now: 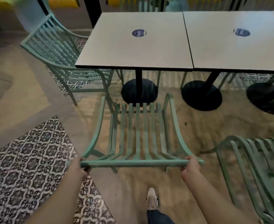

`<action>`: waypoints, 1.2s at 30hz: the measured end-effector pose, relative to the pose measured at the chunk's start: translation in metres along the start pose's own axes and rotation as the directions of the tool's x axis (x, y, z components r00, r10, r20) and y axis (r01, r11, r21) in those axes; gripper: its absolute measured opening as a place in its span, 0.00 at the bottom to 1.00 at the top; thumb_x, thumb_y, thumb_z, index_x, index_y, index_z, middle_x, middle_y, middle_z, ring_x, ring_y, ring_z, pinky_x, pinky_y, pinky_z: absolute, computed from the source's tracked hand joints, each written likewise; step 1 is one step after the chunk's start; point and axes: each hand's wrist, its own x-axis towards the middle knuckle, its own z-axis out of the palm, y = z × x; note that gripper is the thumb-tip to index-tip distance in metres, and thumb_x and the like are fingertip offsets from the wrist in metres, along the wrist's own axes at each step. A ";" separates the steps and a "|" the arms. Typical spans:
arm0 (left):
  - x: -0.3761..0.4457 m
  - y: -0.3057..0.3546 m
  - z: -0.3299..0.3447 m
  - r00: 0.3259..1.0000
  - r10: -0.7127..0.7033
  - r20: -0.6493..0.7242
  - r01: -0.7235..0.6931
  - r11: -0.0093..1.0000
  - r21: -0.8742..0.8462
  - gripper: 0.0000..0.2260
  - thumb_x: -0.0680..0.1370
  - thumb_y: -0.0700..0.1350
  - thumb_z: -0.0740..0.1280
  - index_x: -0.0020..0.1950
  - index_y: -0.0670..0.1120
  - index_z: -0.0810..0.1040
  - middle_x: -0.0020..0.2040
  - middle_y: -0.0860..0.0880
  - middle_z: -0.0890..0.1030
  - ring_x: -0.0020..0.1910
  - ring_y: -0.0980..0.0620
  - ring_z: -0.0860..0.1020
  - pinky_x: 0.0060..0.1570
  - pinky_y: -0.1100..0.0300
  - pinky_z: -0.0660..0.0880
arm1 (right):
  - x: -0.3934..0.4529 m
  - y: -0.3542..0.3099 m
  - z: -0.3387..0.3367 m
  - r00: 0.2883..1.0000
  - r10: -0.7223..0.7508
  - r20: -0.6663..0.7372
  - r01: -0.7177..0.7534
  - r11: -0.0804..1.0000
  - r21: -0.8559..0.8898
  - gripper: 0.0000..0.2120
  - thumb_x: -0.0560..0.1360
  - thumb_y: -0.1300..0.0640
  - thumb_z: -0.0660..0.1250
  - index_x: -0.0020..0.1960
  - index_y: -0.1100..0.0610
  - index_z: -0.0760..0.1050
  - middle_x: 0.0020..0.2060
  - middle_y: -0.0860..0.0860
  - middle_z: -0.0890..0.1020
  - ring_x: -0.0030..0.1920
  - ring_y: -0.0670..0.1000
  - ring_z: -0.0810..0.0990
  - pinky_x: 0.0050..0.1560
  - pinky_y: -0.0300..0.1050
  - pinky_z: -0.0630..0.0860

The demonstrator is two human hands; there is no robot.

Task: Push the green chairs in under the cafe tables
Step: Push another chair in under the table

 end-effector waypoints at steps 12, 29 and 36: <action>0.068 0.079 0.085 1.000 0.017 0.004 -0.018 0.999 0.051 0.08 0.77 0.39 0.57 0.38 0.43 0.65 0.43 0.42 0.70 0.37 0.47 0.71 0.26 0.57 0.79 | 0.009 -0.026 0.099 0.998 0.003 -0.055 -0.001 0.999 0.044 0.13 0.70 0.67 0.63 0.54 0.62 0.71 0.50 0.59 0.76 0.42 0.57 0.77 0.56 0.57 0.77; 0.128 0.189 0.192 0.996 0.035 -0.079 -0.029 0.997 0.078 0.04 0.71 0.38 0.62 0.38 0.44 0.68 0.54 0.40 0.75 0.43 0.42 0.76 0.36 0.48 0.75 | 0.008 -0.057 0.238 0.998 0.024 -0.052 -0.021 0.998 0.050 0.21 0.71 0.67 0.62 0.64 0.63 0.68 0.55 0.61 0.75 0.58 0.61 0.77 0.58 0.56 0.76; 0.127 0.214 0.225 0.996 0.045 -0.079 -0.042 0.998 0.047 0.04 0.73 0.38 0.63 0.39 0.43 0.70 0.55 0.39 0.75 0.54 0.40 0.77 0.41 0.47 0.76 | 0.017 -0.073 0.278 0.998 0.014 -0.058 -0.012 0.999 0.037 0.07 0.71 0.67 0.63 0.49 0.64 0.69 0.53 0.61 0.75 0.57 0.62 0.77 0.57 0.57 0.77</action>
